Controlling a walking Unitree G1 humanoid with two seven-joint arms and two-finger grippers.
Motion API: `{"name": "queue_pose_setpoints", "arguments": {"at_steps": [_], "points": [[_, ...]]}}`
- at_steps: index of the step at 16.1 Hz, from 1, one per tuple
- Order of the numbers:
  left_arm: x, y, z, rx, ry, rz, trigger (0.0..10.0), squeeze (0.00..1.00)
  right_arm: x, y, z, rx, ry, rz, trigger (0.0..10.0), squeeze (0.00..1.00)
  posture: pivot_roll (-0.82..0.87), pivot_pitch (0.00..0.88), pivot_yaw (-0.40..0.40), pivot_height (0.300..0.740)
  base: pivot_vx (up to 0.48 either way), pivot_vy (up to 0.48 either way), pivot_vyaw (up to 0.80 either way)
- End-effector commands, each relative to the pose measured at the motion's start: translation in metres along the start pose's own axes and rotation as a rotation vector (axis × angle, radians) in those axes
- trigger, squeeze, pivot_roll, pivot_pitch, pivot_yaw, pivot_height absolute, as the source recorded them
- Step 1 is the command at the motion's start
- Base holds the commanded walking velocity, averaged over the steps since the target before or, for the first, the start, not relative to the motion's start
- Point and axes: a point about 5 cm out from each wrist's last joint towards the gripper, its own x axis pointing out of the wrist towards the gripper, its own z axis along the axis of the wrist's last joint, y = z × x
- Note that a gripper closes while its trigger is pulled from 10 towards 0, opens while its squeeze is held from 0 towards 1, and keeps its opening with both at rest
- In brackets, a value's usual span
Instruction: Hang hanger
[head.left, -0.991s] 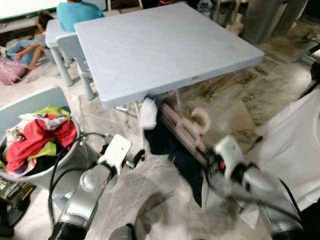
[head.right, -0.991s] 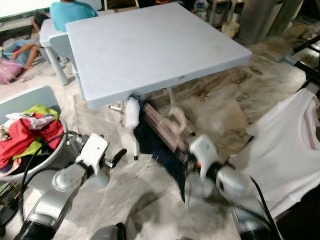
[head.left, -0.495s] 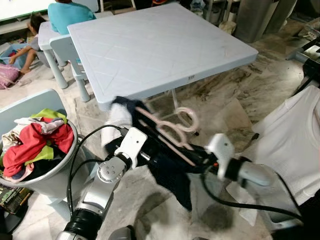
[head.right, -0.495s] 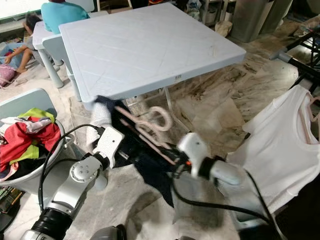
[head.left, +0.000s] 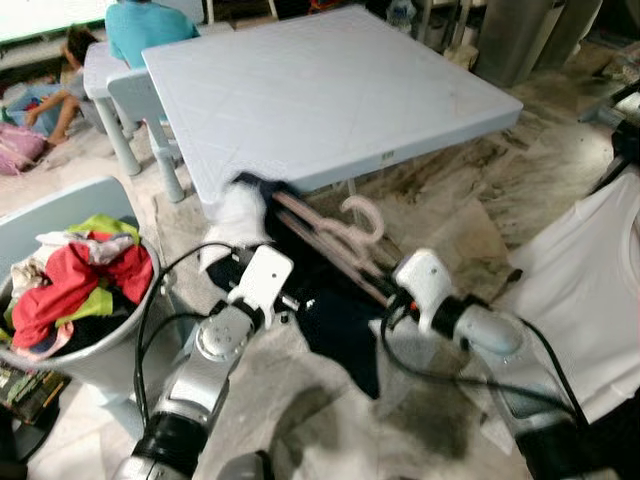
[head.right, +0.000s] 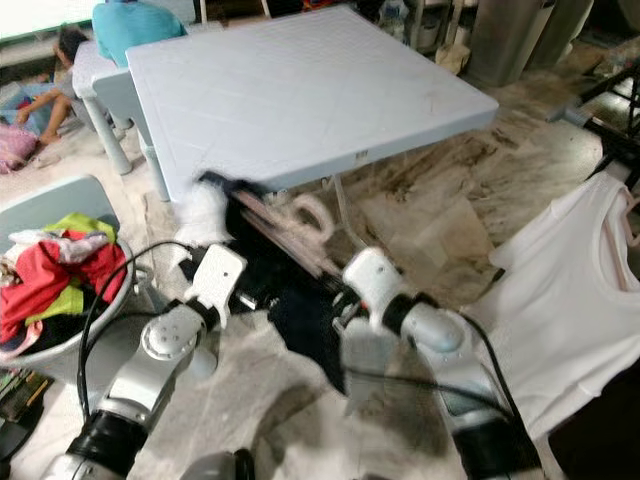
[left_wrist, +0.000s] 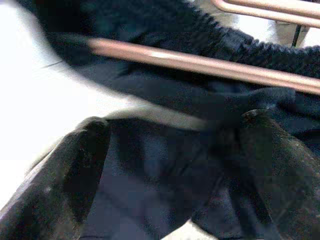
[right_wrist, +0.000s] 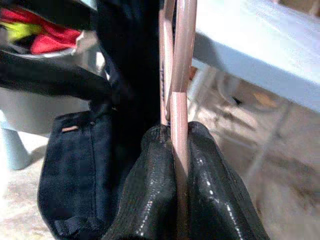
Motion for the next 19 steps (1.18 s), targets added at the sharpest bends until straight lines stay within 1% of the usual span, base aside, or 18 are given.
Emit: {"name": "queue_pose_setpoints", "arguments": {"at_steps": [1,2,4,5,6,7,10,11,13,14,15,16,19], "points": [[-0.002,0.006,0.001,0.012,-0.007,0.034,10.0,0.00,0.000,-0.006,0.005,-0.041,-0.024,-0.027,0.0,0.00,-0.05,0.058,0.028,0.740,0.000,0.000,0.00],[-0.002,0.007,0.002,0.013,-0.009,0.039,10.0,0.00,0.000,-0.006,0.003,-0.058,-0.014,-0.024,0.0,0.00,-0.05,0.058,0.028,0.740,0.000,0.000,0.00],[-0.002,0.008,0.004,0.014,-0.015,0.043,10.0,0.00,0.001,-0.006,-0.001,-0.055,-0.003,-0.021,0.0,0.00,-0.05,0.058,0.027,0.740,0.000,0.000,0.00],[-0.001,0.009,0.003,0.014,-0.009,0.051,10.0,0.00,0.000,0.000,0.000,-0.051,-0.017,0.046,0.0,0.00,-0.05,0.061,0.029,0.740,0.000,0.000,0.00],[0.000,0.011,0.002,-0.017,0.001,0.072,10.0,0.00,-0.002,0.005,0.000,-0.058,-0.020,0.083,0.0,0.00,-0.05,0.061,0.030,0.740,0.000,0.000,0.00],[0.001,0.014,0.001,-0.030,0.005,0.087,10.0,0.00,-0.004,0.008,0.001,-0.053,-0.023,0.102,0.0,0.00,-0.05,0.061,0.030,0.740,0.000,0.000,0.00],[0.003,0.017,-0.001,-0.024,0.017,0.101,10.0,0.00,-0.011,0.017,0.003,-0.032,-0.039,0.166,0.0,0.00,-0.06,0.062,0.032,0.740,0.000,0.000,0.00],[0.004,0.018,-0.004,-0.033,0.041,0.117,10.0,0.00,-0.015,0.018,0.005,-0.035,-0.046,0.187,0.0,0.00,-0.06,0.062,0.034,0.740,0.000,0.000,0.00],[0.004,0.020,-0.008,-0.025,0.061,0.142,10.0,0.00,-0.020,0.016,0.005,-0.048,-0.035,0.210,0.0,0.00,-0.07,0.062,0.035,0.740,0.000,0.000,0.00],[0.004,0.024,-0.011,-0.014,0.082,0.169,10.0,0.00,-0.024,0.015,0.005,-0.043,-0.029,0.222,0.0,0.00,-0.07,0.062,0.036,0.740,0.000,0.000,0.00],[0.003,0.031,-0.015,-0.012,0.095,0.195,5.2,0.00,-0.029,0.010,0.005,-0.055,-0.013,0.219,0.0,0.00,-0.07,0.062,0.036,0.740,0.000,0.000,0.00],[0.003,0.033,-0.014,-0.022,0.081,0.199,0.0,0.00,-0.031,0.007,0.004,-0.057,-0.003,0.214,0.0,0.00,-0.08,0.063,0.036,0.740,0.000,0.000,0.00],[0.002,0.037,-0.010,-0.010,0.059,0.211,0.0,0.00,-0.033,0.002,-0.001,-0.075,0.030,0.195,0.0,0.00,-0.07,0.064,0.033,0.740,0.000,0.000,0.00]]}}
